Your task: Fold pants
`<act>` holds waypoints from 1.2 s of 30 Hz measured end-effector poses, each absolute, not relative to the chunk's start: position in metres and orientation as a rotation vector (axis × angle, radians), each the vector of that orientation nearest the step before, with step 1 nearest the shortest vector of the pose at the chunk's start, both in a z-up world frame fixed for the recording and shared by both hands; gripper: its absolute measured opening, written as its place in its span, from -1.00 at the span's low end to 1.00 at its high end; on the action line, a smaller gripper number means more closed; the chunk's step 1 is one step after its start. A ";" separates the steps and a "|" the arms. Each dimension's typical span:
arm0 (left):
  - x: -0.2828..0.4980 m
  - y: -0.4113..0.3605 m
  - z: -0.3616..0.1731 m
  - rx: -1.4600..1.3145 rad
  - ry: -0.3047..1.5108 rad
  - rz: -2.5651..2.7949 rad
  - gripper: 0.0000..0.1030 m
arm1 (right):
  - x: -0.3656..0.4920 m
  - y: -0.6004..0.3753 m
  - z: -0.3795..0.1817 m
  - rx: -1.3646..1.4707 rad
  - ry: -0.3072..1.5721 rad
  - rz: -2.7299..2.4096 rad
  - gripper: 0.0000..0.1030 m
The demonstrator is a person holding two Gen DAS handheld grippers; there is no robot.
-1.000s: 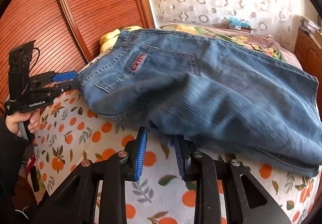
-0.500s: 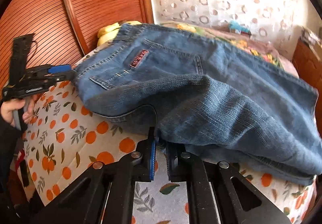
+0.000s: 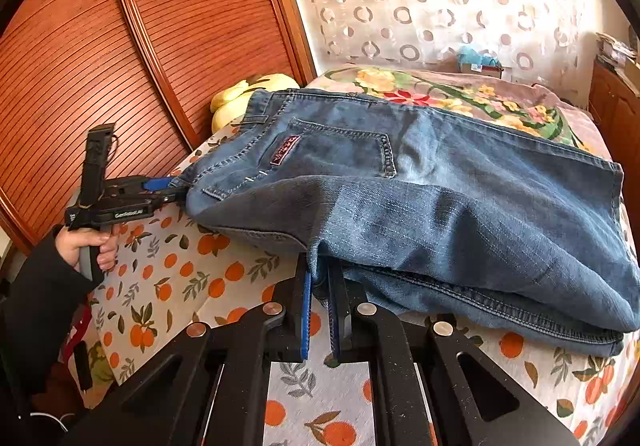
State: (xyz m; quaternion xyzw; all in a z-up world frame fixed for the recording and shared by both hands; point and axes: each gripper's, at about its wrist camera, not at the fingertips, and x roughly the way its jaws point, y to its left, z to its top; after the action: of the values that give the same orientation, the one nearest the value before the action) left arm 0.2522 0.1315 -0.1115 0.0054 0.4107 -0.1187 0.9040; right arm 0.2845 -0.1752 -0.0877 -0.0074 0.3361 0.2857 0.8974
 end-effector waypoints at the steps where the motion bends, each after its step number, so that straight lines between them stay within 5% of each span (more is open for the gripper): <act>1: 0.252 0.129 -0.111 0.014 0.850 -0.264 -0.62 | 0.282 -0.177 -0.088 -0.018 0.695 0.595 -0.87; 3: 0.249 0.125 -0.105 0.053 0.817 -0.216 -0.85 | 0.278 -0.185 -0.085 -0.018 0.691 0.604 -0.87; 12: 0.223 0.130 -0.078 0.084 0.755 -0.192 -0.85 | 0.247 -0.206 -0.077 -0.006 0.652 0.650 -0.88; 21: 0.200 0.136 -0.085 0.087 0.803 -0.206 -0.78 | 0.223 -0.206 -0.125 -0.051 0.809 0.639 -0.85; 24: 0.189 0.141 -0.078 0.050 0.776 -0.202 -0.65 | 0.215 -0.220 -0.120 -0.011 0.797 0.628 -0.83; 30: 0.180 0.118 -0.050 0.054 0.687 -0.252 -0.06 | 0.195 -0.235 -0.080 -0.015 0.671 0.588 -0.83; 36: 0.205 0.062 -0.041 0.110 0.663 -0.337 -0.02 | 0.217 -0.212 -0.069 -0.028 0.619 0.556 -0.80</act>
State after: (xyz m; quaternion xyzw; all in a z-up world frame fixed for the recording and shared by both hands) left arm 0.2055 0.0625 -0.0412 0.0535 0.3239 -0.1646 0.9301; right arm 0.2170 -0.2118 -0.0694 -0.0138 0.3007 0.2699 0.9146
